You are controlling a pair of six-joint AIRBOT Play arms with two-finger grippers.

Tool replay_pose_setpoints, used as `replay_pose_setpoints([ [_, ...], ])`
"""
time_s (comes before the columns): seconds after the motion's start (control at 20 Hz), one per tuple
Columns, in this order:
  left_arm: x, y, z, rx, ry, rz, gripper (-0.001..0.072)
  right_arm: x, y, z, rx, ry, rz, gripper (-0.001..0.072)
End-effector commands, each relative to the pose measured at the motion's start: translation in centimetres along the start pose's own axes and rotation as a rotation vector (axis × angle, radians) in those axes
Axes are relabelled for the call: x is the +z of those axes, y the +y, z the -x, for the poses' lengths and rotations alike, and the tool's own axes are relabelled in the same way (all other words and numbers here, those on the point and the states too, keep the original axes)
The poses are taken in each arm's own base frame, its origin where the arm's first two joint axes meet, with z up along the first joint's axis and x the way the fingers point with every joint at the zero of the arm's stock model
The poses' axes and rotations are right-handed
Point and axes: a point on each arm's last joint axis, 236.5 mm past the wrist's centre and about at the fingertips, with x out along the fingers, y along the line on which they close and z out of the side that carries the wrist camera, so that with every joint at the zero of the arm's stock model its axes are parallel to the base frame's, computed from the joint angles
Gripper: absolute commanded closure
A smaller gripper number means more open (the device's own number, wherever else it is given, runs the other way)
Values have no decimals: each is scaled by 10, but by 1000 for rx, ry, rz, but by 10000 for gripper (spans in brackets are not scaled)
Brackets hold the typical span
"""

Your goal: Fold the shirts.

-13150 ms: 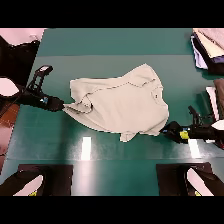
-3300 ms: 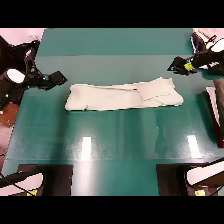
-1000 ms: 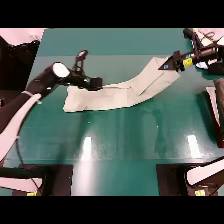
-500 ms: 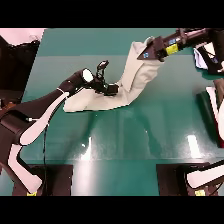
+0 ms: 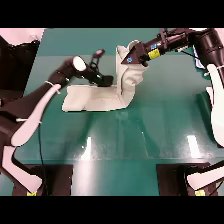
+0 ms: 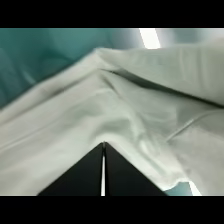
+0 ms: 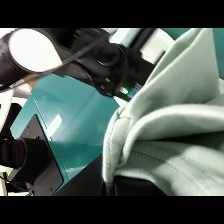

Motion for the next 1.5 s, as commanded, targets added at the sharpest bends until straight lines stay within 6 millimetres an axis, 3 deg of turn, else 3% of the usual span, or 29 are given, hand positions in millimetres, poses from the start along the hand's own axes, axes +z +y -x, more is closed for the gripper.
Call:
replay_pose_setpoints([
  [0.0,24,42,83,156,-55,-67,683,9,4,-18,-38,-35,37,700],
  [0.25,29,100,222,367,-158,-36,683,14,16,-68,-44,-54,77,700],
  [0.4,24,116,281,454,-216,-15,683,9,17,-116,-24,-43,68,700],
  [0.55,17,120,307,477,-238,8,683,0,16,-169,-14,-38,64,697],
  [0.7,10,118,306,471,-210,15,683,13,30,-223,19,-163,76,689],
  [0.75,10,116,305,459,-211,17,683,17,47,-238,76,-197,96,568],
  [0.8,10,115,304,454,-212,17,683,19,70,-251,149,-221,130,364],
  [0.85,9,114,304,451,-209,18,683,20,87,-259,201,-237,142,267],
  [0.9,7,114,303,450,-200,20,683,18,96,-262,231,-237,136,229],
  [1.0,5,114,303,449,-188,22,682,10,90,-252,222,-208,118,229],
  [1.1,2,114,302,448,-178,25,682,4,65,-224,181,-165,103,230],
  [1.25,3,111,300,431,-182,27,682,-8,4,-172,51,-87,97,232],
  [1.45,-1,109,287,394,-169,42,682,-43,-88,-105,-85,0,-178,232],
])
